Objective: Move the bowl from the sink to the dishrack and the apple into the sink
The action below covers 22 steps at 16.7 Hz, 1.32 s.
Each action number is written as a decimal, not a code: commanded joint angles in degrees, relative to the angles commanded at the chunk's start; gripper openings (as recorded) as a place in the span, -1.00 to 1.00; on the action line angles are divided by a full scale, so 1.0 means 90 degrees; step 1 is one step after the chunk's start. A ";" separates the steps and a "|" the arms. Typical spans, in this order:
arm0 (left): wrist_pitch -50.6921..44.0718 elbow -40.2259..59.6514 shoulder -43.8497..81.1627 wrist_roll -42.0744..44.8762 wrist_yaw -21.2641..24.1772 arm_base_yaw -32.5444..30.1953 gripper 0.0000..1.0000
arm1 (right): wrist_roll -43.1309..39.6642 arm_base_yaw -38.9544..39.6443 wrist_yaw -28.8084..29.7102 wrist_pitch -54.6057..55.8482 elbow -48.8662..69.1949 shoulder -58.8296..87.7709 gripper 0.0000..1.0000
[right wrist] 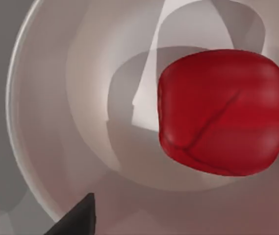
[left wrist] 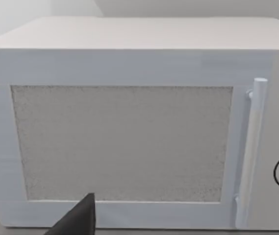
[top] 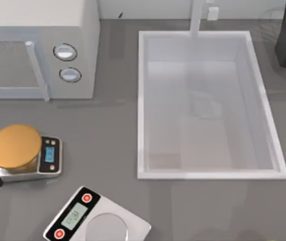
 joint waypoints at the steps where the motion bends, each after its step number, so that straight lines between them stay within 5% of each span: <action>1: 0.0000 0.0000 0.0000 0.0000 0.0000 0.0000 1.00 | 0.0000 0.0000 0.0000 0.0000 0.0000 0.0000 1.00; 7: 0.0000 0.0000 0.0000 0.0000 0.0000 0.0000 1.00 | 0.0011 0.0030 0.0000 0.0253 -0.0234 0.0170 1.00; 16: 0.0000 0.0000 0.0000 0.0000 0.0000 0.0000 1.00 | 0.0042 0.0024 0.0000 0.2906 -0.1510 0.1250 1.00; 22: 0.0000 0.0000 0.0000 0.0000 0.0000 0.0000 1.00 | 0.0046 0.0024 0.0000 0.3088 -0.1682 0.1406 1.00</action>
